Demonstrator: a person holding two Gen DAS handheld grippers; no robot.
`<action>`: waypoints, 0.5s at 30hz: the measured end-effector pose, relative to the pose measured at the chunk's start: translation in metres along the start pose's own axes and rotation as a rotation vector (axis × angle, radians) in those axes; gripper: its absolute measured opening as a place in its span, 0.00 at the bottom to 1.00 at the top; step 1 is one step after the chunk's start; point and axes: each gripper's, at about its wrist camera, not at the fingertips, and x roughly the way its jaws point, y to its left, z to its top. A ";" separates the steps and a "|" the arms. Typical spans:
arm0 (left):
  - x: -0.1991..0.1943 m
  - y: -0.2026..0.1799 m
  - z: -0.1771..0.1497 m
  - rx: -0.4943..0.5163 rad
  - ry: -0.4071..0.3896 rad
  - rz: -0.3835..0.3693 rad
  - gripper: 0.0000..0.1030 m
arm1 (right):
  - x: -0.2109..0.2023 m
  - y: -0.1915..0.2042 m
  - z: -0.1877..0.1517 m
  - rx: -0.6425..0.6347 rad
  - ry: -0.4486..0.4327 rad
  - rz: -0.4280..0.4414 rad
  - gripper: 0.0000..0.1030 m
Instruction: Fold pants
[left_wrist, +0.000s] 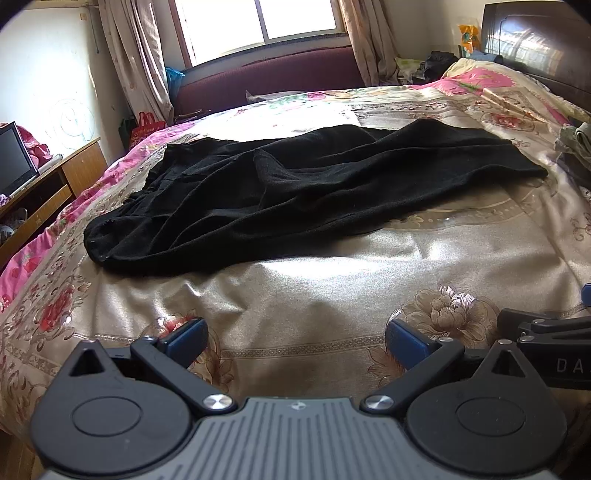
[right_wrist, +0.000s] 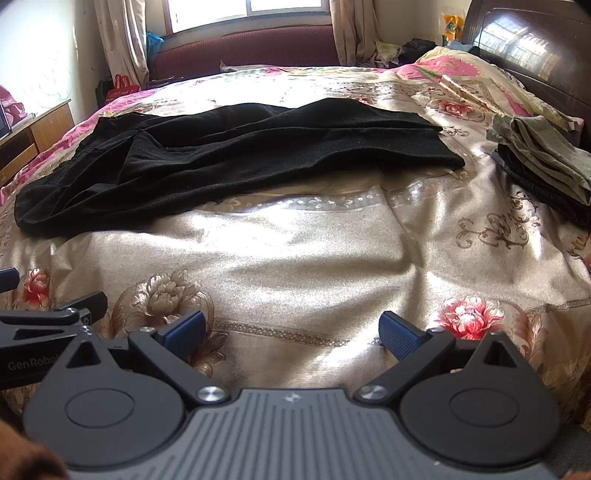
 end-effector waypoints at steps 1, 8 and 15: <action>0.000 0.000 0.000 0.001 -0.001 0.000 1.00 | 0.000 0.000 0.000 0.000 0.001 0.001 0.97; -0.001 -0.001 0.000 0.006 -0.005 0.003 1.00 | 0.000 0.000 0.000 0.000 0.001 0.001 0.97; -0.002 -0.002 0.000 0.009 -0.007 0.005 1.00 | 0.001 0.000 0.000 0.001 0.002 0.002 0.97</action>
